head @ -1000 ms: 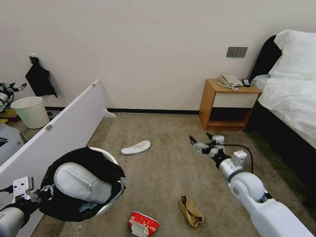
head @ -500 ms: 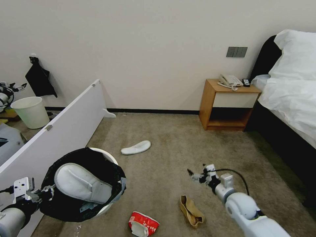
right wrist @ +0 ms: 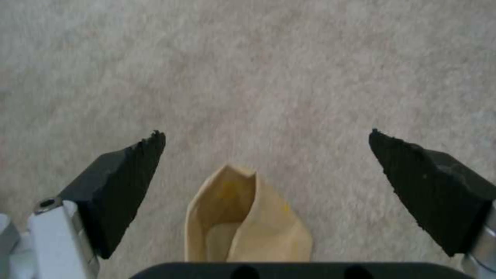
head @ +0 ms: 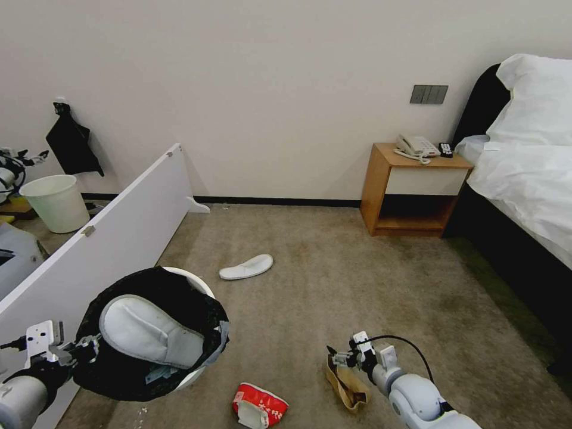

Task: Pick up the trash bin, then pick up the garbage from the floor and place it into the trash bin.

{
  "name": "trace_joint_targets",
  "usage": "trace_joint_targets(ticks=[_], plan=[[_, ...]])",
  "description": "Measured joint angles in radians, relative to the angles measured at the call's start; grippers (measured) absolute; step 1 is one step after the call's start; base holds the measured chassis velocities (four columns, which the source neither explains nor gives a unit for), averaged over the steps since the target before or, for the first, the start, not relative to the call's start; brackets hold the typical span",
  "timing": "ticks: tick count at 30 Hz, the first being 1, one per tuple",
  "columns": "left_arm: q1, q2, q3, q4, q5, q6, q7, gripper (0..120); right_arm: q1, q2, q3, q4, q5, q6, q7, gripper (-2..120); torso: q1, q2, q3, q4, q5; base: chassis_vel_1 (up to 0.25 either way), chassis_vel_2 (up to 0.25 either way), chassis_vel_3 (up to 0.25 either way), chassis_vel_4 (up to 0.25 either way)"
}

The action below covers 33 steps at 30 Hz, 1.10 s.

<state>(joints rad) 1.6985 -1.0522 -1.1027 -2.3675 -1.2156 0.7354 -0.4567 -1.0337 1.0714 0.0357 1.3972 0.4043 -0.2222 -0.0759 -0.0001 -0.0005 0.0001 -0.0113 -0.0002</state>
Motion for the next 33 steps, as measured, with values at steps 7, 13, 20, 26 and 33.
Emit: trace_joint_targets(ticks=[7, 13, 20, 26, 33], plan=[[-0.003, -0.006, 0.014, -0.004, 0.012, 0.0, 0.0, 3, -0.019, 0.006, -0.018, -0.019, -0.041, 0.0, 0.0, 100, 0.0, 0.0, 0.0, 0.0, 0.0, 0.0, 0.0, 0.0, 0.0], [-0.006, -0.006, 0.02, -0.007, 0.014, 0.0, -0.002, 3, -0.026, 0.014, -0.027, -0.037, -0.065, -0.003, 0.003, 100, 0.0, 0.0, 0.0, 0.0, 0.0, 0.0, 0.0, 0.0, 0.0], [-0.006, -0.006, 0.022, -0.009, 0.015, 0.0, -0.003, 3, -0.029, 0.048, -0.036, -0.084, -0.069, -0.005, 0.008, 100, 0.0, 0.0, 0.0, 0.0, 0.0, 0.0, 0.0, 0.0, 0.0], [-0.009, -0.007, 0.027, -0.009, 0.016, 0.0, -0.004, 3, -0.015, 0.073, -0.051, -0.135, -0.068, -0.006, 0.008, 100, 0.0, 0.0, 0.0, 0.0, 0.0, 0.0, 0.0, 0.0, 0.0], [-0.009, -0.006, 0.024, -0.006, 0.017, 0.0, -0.004, 3, 0.004, 0.095, -0.068, -0.191, -0.067, -0.008, 0.006, 100, 0.0, 0.0, 0.0, 0.0001, 0.0, 0.0, 0.0, 0.0, 0.0]])
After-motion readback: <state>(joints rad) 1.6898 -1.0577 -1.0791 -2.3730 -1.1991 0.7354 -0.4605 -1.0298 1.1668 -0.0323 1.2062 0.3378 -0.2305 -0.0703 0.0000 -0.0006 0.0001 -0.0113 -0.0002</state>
